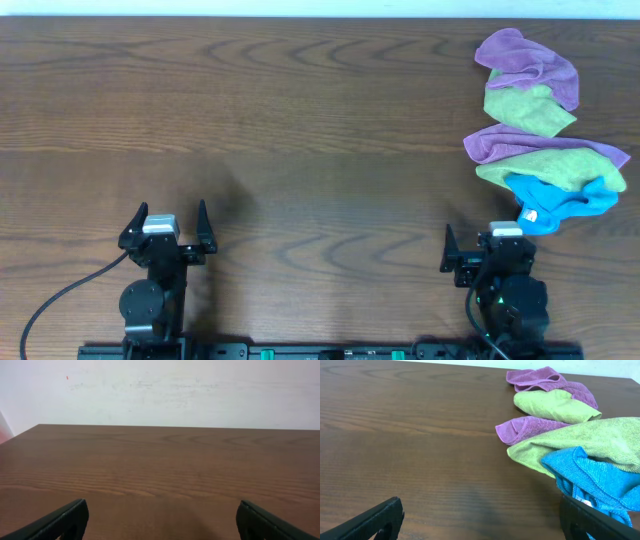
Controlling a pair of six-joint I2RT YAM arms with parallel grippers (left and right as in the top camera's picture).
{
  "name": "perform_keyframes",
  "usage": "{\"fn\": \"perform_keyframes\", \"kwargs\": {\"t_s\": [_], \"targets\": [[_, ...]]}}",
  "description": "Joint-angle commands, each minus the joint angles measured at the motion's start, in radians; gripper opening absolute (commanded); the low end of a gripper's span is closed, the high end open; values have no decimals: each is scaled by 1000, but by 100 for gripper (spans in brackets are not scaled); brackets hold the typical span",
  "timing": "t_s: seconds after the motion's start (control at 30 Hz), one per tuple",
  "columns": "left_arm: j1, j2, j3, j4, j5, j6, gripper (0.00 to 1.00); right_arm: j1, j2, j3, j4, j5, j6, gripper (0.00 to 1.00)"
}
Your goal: Fold the cloth
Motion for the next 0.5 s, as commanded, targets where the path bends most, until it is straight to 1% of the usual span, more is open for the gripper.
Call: {"fn": "perform_keyframes", "kwargs": {"t_s": [0.0, 0.37, 0.4, 0.47], "targets": [[3, -7, -18, -48, -32, 14, 95, -1, -11, -9, 0, -4, 21, 99], [3, -7, -18, -48, -32, 14, 96, -1, -11, -9, 6, -5, 22, 99], [3, -7, -18, -48, -32, 14, 95, -1, -11, -9, 28, -5, 22, 99], [3, -7, -18, -48, -32, 14, 95, -1, -11, -9, 92, -30, 73, 99]]}}
